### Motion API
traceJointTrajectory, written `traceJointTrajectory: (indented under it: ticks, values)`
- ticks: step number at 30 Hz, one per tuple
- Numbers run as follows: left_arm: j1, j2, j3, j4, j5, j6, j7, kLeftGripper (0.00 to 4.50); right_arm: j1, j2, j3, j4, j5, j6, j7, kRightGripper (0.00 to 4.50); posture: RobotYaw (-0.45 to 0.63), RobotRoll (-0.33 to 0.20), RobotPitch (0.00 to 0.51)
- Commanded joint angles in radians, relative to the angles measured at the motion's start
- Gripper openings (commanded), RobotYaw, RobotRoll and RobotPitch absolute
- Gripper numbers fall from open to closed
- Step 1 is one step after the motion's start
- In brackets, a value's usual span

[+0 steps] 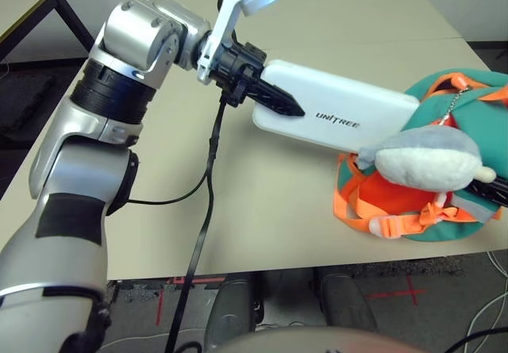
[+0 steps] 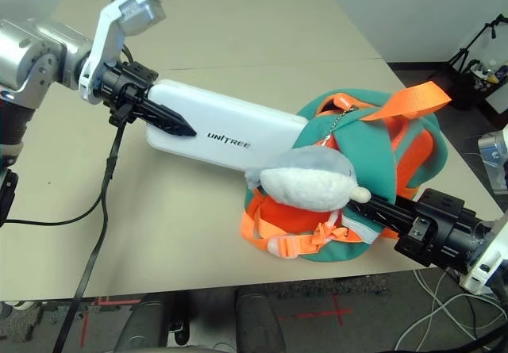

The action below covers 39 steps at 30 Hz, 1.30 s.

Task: Put the pencil case into the backpack and zip it.

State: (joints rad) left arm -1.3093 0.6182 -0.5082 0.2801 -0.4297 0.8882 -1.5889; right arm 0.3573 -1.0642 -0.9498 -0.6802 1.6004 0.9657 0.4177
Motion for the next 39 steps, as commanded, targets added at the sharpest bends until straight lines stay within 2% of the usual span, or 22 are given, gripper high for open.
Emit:
traceJointTrajectory:
  ticks: [1, 6, 12, 23, 30, 32, 34, 39]
  values:
    - [-0.007, -0.063, -0.042, 0.002, 0.051, -0.058, -0.011, 1.36, -0.049, 0.0, 0.067, 0.0, -0.019, -0.04, -0.008, 0.2, -0.23, 0.0, 0.109]
    - [-0.044, -0.159, -0.06, 0.123, 0.169, -0.183, 0.018, 1.36, -0.138, -0.002, 0.154, 0.008, -0.032, -0.069, -0.027, 0.2, -0.23, 0.0, 0.092]
    - [-0.097, -0.239, -0.037, 0.248, 0.257, -0.285, 0.033, 1.36, -0.198, 0.005, 0.219, 0.017, -0.058, -0.08, -0.028, 0.2, -0.22, 0.0, 0.081]
    - [-0.062, -0.303, -0.089, 0.182, 0.304, -0.21, -0.022, 1.36, -0.238, 0.039, 0.29, 0.011, -0.082, -0.101, -0.031, 0.2, -0.21, 0.0, 0.074]
    - [-0.033, -0.318, -0.058, 0.156, 0.292, -0.15, -0.003, 1.36, -0.256, 0.046, 0.31, 0.013, -0.091, -0.105, -0.032, 0.2, -0.21, 0.0, 0.072]
    - [-0.033, -0.322, -0.039, 0.148, 0.284, -0.131, 0.006, 2.07, -0.26, 0.047, 0.314, 0.013, -0.094, -0.105, -0.031, 0.2, -0.2, 0.0, 0.069]
    - [-0.04, -0.32, -0.005, 0.137, 0.266, -0.107, 0.014, 2.58, -0.265, 0.048, 0.319, 0.017, -0.099, -0.106, -0.028, 0.2, -0.2, 0.0, 0.068]
    - [-0.072, -0.277, 0.071, 0.113, 0.205, -0.036, 0.01, 4.34, -0.275, 0.048, 0.326, 0.026, -0.107, -0.104, -0.019, 0.2, -0.19, 0.0, 0.068]
